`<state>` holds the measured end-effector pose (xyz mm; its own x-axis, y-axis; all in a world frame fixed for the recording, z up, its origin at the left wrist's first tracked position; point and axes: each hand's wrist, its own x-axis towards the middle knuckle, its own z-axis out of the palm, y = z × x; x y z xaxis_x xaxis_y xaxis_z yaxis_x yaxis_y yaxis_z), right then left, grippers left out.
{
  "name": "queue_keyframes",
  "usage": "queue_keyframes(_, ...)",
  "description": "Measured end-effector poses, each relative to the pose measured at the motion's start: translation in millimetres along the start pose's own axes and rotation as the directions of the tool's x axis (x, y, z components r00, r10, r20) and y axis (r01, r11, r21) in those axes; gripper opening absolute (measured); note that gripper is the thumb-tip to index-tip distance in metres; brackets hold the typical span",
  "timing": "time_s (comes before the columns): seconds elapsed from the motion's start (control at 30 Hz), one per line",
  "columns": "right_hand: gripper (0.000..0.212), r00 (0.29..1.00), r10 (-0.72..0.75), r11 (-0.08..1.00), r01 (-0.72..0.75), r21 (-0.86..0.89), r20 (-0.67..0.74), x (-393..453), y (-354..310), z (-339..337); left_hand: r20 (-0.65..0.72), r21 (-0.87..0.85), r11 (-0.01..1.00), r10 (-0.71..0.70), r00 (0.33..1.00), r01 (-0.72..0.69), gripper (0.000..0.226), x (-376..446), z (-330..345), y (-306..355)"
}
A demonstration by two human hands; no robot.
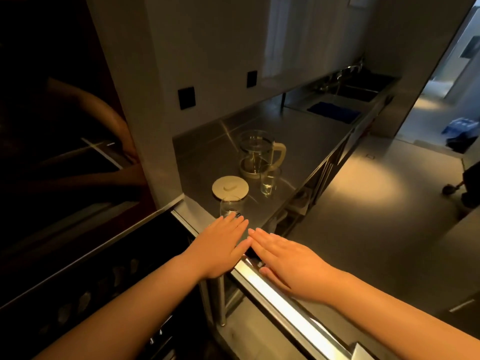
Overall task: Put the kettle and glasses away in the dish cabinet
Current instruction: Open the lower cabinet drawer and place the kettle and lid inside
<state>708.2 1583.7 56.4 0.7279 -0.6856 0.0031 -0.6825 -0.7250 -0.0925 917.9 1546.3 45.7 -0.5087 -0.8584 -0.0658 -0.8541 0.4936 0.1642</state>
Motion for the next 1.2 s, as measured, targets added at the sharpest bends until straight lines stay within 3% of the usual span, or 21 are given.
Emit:
queue_keyframes(0.2, 0.059, 0.987, 0.154, 0.988, -0.154, -0.009, -0.041, 46.9, 42.8, 8.2, 0.044, -0.025, 1.0, -0.012, 0.999, 0.013, 0.06, 46.4, -11.6, -31.4)
queue_keyframes(0.4, 0.06, 0.948, 0.305, 0.952, -0.306, -0.001, -0.093, 92.6, 87.8, 10.5, 0.115, -0.019, 0.994, -0.108, 0.987, 0.111, 0.064, 119.3, -21.6, -59.7)
queue_keyframes(0.67, 0.061, 0.875, 0.468, 0.883, -0.468, 0.036, -0.126, 142.9, 158.0, 13.7, 0.083, 0.044, 0.989, -0.146, 0.986, 0.142, 0.063, 215.6, -13.3, -75.8)
queue_keyframes(0.9, 0.06, 0.882, 0.449, 0.892, -0.451, 0.02, -0.143, 199.0, 222.8, 10.9, 0.079, 0.135, 0.967, -0.229, 0.97, 0.218, 0.062, 273.9, 11.6, -101.0)
queue_keyframes(1.1, 0.062, 0.894, 0.435, 0.901, -0.432, 0.051, -0.106, 251.5, 267.7, 16.4, 0.153, 0.211, 0.962, -0.206, 0.966, 0.172, 0.06, 312.1, 38.3, -119.5)
queue_keyframes(1.2, 0.063, 0.893, 0.442, 0.897, -0.438, 0.057, -0.081, 272.7, 286.2, 22.3, 0.199, 0.185, 0.958, -0.255, 0.946, 0.219, 0.061, 322.1, 53.6, -133.0)
